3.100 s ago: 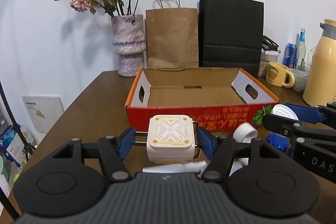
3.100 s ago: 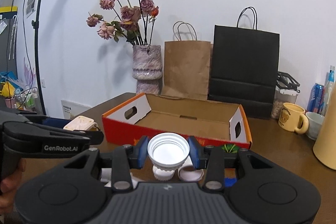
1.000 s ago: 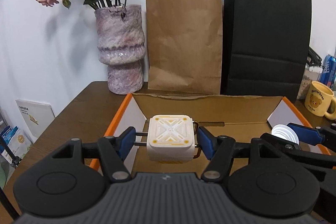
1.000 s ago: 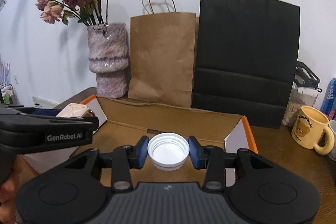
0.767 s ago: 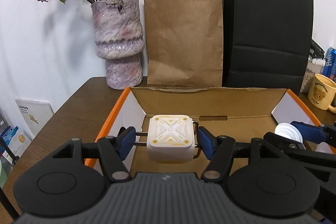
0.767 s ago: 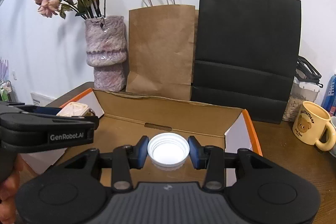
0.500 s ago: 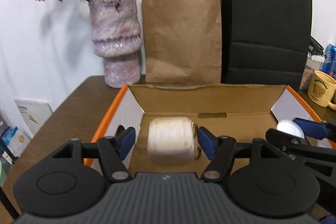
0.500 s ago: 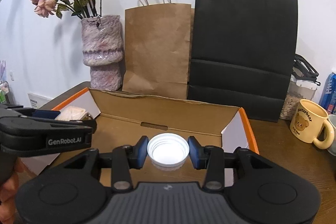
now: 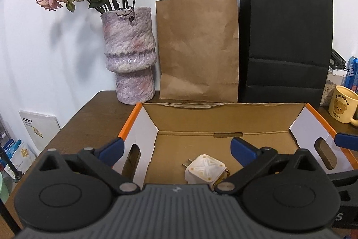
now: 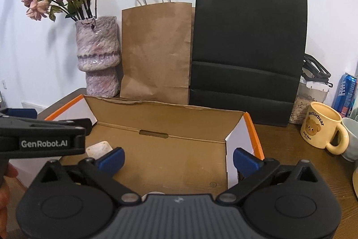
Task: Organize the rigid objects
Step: 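Open the left gripper to drop the plug adapter while the right gripper drops the cap into the box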
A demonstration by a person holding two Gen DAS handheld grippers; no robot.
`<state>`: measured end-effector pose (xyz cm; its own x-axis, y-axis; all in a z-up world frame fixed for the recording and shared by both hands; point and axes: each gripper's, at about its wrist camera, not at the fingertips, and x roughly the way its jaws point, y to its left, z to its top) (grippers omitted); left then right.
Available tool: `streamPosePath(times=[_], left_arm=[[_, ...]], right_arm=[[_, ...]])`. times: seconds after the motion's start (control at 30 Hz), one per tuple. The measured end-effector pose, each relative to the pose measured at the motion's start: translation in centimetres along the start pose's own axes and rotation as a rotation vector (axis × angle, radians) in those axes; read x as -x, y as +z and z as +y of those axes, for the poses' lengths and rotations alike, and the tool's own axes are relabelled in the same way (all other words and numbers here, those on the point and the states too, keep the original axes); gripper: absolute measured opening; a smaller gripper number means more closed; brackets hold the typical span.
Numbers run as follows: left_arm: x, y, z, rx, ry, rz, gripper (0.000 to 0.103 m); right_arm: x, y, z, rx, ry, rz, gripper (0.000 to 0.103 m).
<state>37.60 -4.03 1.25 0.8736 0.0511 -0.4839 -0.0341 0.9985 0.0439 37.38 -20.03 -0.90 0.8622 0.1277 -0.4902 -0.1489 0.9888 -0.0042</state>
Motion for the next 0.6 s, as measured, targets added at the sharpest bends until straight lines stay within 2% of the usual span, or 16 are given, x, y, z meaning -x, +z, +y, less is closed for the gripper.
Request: streamPosePath(times=[0.6], left_arm=[[1.7, 0.0, 0.0, -0.001, -0.013, -0.018, 0.103]], right_arm=[[1.5, 0.1, 0.4, 0.012, 0.009, -0.012, 0.103]])
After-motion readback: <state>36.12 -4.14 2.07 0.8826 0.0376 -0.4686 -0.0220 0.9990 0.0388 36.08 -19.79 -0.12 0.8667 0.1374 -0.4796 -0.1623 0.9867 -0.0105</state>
